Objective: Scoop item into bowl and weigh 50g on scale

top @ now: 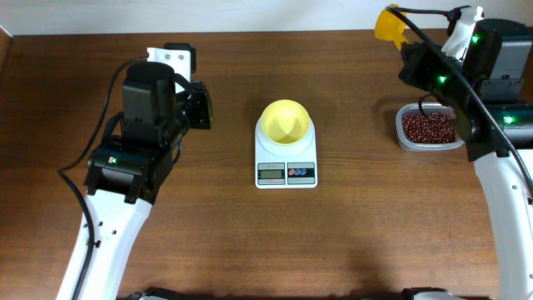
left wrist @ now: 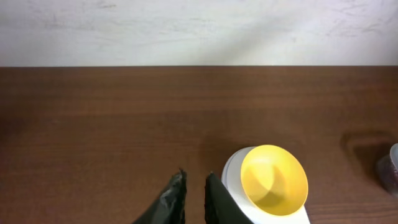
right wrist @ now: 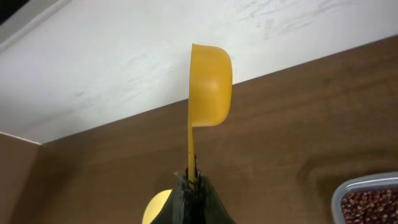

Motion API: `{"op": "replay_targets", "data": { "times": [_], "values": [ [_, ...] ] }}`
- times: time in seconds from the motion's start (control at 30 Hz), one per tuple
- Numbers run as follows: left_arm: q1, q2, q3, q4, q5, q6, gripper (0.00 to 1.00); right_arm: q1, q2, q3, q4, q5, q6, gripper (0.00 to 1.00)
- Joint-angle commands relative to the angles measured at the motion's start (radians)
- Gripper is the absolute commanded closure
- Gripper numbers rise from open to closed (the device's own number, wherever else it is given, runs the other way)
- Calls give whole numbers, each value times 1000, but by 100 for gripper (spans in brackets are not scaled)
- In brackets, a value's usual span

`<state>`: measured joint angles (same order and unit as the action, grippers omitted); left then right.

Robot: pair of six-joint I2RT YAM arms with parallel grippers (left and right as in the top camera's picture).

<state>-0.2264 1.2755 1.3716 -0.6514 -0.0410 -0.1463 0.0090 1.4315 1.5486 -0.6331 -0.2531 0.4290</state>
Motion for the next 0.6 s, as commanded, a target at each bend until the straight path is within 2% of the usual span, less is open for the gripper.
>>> {"op": "replay_targets", "data": {
  "times": [0.0, 0.03, 0.07, 0.1, 0.17, 0.23, 0.4, 0.43, 0.57],
  "values": [
    [7, 15, -2, -1, -6, 6, 48, -3, -17, 12, -31, -41, 88, 96],
    [7, 14, -2, -1, -5, 6, 38, -3, -17, 12, -48, -51, 88, 96],
    [7, 15, -2, -1, 4, 6, 21, -3, -17, 12, -56, -51, 88, 96],
    [7, 15, -2, -1, 5, 6, 18, -3, -17, 12, -60, -54, 88, 96],
    [7, 15, -2, -23, 24, 6, 18, -3, -17, 12, -59, -50, 84, 96],
    [7, 15, -2, -50, 27, 6, 12, -3, -17, 12, -59, -50, 84, 96],
    [7, 15, -2, -69, 27, 6, 16, -3, -17, 12, -60, -51, 84, 96],
    [7, 15, -2, -69, 27, 6, 28, -3, -17, 12, -59, -51, 84, 96],
    [7, 15, -2, -69, 28, 6, 31, -3, -17, 12, -55, -50, 84, 96]
  ]
}}
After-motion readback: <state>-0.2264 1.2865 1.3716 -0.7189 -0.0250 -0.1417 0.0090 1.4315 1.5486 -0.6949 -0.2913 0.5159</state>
